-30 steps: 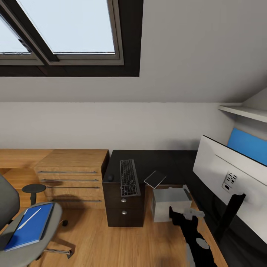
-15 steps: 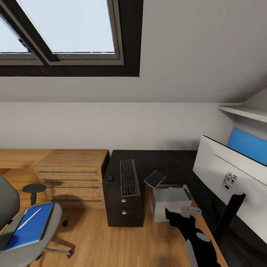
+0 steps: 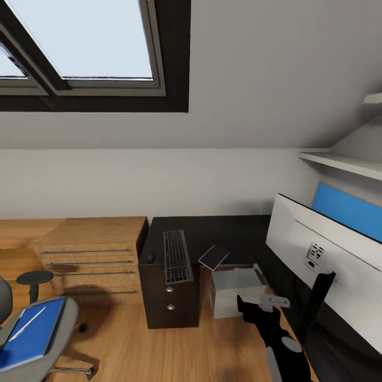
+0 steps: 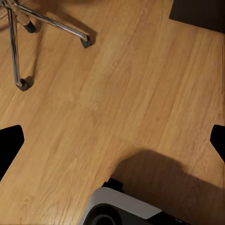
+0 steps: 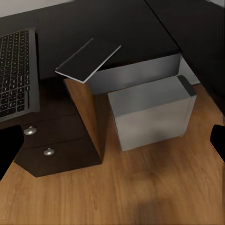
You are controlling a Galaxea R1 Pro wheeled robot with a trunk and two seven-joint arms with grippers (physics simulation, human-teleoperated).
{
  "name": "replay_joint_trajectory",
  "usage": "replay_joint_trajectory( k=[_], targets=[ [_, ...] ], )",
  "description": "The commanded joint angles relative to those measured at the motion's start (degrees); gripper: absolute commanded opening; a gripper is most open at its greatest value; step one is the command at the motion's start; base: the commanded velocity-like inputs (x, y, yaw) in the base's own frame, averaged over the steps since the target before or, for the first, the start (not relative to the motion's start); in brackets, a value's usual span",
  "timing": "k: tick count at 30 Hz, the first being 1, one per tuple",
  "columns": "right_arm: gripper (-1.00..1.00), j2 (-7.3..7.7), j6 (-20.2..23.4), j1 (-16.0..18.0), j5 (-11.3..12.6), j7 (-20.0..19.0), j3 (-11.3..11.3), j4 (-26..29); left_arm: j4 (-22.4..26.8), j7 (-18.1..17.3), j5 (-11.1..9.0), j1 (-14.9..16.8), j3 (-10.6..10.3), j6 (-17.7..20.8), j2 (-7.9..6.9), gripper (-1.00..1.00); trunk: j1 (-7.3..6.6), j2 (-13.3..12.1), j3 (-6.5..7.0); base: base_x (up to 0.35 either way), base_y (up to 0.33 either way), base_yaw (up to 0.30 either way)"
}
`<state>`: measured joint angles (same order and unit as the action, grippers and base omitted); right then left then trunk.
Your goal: In the bedroom, organize the workspace by keeping the computer under the desk, ensuring the monitor is on the desk, placing the keyboard on the desk next to the monitor, placing the mouse on the desk next to the keyboard, moving the folder from the swivel chair onto the desk next to the mouse, stacking the notebook on top of the folder with the pen on top of the notebook, and positioning the swivel chair next to the desk.
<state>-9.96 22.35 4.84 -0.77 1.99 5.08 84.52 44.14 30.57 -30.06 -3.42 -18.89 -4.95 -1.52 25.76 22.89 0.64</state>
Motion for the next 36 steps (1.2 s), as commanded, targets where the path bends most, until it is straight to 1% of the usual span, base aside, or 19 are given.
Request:
replay_joint_trajectory(
  k=[1, 2, 7, 9, 10, 14, 21, 29, 36],
  targets=[
    [1.00, -0.04, -0.3, 0.0, -0.1, 0.1, 0.0, -0.1, 0.1, 0.4, -0.6, 0.0, -0.4, -0.4, -0.09, 1.00, 0.03, 0.0, 0.06, 0.000, 0.000, -0.174],
    [1.00, -0.04, -1.0, 0.0, -0.2, 0.1, 0.0, -0.4, 0.1, 0.4, -0.6, 0.0, -0.4, -0.4, -0.11, 1.00, 0.03, 0.0, 0.13, 0.000, 0.000, -0.174],
    [1.00, -0.04, -1.9, 0.0, -0.7, 0.0, -0.2, -1.2, 0.1, 0.4, -0.6, 0.0, -0.4, -0.4, -0.12, 1.00, 0.03, 0.0, 0.45, 0.000, 0.000, -0.175],
    [1.00, -0.04, -2.0, 0.0, -1.1, 0.0, -0.7, -1.5, 0.1, 0.4, -0.6, 0.0, -0.4, -0.4, -0.10, 1.00, 0.03, 0.0, 0.59, 0.000, 0.000, -0.175],
    [1.00, -0.04, -2.6, 0.0, -2.1, 0.0, -1.9, -1.8, 0.1, 0.4, -0.6, 0.0, -0.4, -0.4, -0.11, 1.00, 0.03, 0.0, 0.65, 0.000, 0.000, -0.175],
    [1.00, -0.04, -4.0, 0.0, -2.7, 0.0, -2.3, -1.9, 0.1, 0.4, -0.6, 0.0, -0.4, -0.4, -0.13, 1.00, 0.03, 0.0, 0.91, 0.000, 0.000, -0.175],
    [1.00, -0.04, -5.2, 0.0, -3.0, 0.0, -2.5, -2.0, 0.1, 0.3, -0.6, 0.0, -0.4, -0.4, -0.15, 1.00, 0.03, 0.0, 1.37, 0.000, 0.000, -0.175],
    [1.00, -0.04, -5.4, 0.0, -3.0, 0.0, -2.5, -2.0, 0.1, 0.3, -0.5, 0.0, -0.4, -0.4, -0.10, 1.00, 0.03, 0.0, 1.90, 0.000, 0.000, -0.175],
    [1.00, 0.31, -5.4, 0.0, -2.9, -0.1, -2.5, -2.0, 0.1, 0.4, -0.5, 0.0, -0.4, -0.4, -0.07, 1.00, 0.03, 0.0, 2.36, 0.000, 0.000, -0.176]
  ],
)
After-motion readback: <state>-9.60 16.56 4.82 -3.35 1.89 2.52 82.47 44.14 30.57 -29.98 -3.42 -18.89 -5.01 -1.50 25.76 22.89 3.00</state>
